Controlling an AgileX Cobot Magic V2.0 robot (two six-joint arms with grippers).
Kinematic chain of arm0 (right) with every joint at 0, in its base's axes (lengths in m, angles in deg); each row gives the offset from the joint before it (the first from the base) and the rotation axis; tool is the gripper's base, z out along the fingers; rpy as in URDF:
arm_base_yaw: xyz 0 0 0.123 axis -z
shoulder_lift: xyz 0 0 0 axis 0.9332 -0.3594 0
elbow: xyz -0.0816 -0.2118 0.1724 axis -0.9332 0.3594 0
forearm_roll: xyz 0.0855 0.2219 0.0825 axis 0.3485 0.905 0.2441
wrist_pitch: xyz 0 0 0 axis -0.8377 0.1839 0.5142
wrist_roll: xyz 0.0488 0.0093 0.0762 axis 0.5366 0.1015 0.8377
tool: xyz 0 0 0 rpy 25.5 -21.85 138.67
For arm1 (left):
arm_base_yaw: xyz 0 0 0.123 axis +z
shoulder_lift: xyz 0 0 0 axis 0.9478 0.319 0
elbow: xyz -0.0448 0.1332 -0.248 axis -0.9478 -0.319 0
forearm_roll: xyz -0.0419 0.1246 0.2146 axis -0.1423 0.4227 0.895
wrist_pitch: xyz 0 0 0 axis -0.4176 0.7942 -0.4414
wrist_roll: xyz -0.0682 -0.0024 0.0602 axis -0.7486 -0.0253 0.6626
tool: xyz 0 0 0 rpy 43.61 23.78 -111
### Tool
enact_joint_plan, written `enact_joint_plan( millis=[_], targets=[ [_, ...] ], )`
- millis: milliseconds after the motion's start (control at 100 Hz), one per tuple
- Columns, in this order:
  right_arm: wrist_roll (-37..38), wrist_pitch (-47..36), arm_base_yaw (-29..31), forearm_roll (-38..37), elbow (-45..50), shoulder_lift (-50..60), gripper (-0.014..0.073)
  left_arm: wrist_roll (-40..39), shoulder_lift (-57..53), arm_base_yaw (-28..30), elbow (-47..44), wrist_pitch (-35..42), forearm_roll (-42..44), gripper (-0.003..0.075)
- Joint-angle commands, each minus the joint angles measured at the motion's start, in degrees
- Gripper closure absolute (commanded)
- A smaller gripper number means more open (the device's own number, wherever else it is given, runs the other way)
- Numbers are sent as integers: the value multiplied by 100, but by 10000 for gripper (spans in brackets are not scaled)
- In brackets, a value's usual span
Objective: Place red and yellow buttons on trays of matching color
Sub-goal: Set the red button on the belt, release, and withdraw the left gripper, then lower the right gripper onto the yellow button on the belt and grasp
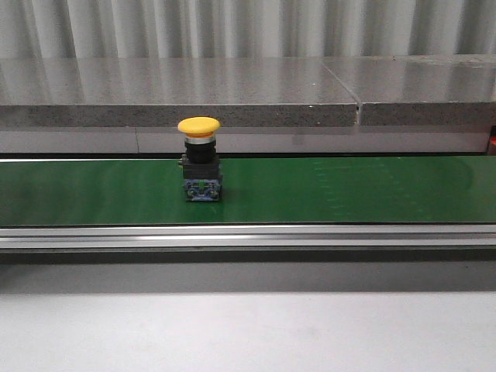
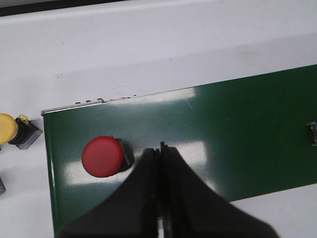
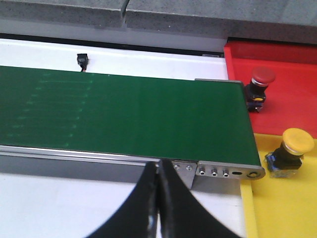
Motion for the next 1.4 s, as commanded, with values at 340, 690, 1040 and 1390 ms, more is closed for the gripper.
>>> enact_joint_plan(
  millis=[340, 690, 1040, 1390],
  targets=[
    [-8, -387, -8, 48, -145, -54, 660, 20, -2278, -309, -2024, 1451, -84, 740],
    [-8, -359, -8, 48, -185, -172, 660, 20, -4161, -309, -3679, 1904, -84, 740],
    [-8, -152, -1141, -42, -1397, -1603, 660, 20, -4693, -309, -3938, 1994, 32, 740],
    [-8, 729, -1788, -46, -3417, -4086, 622, 20, -4693, -309, -3938, 2058, 77, 740]
  ],
)
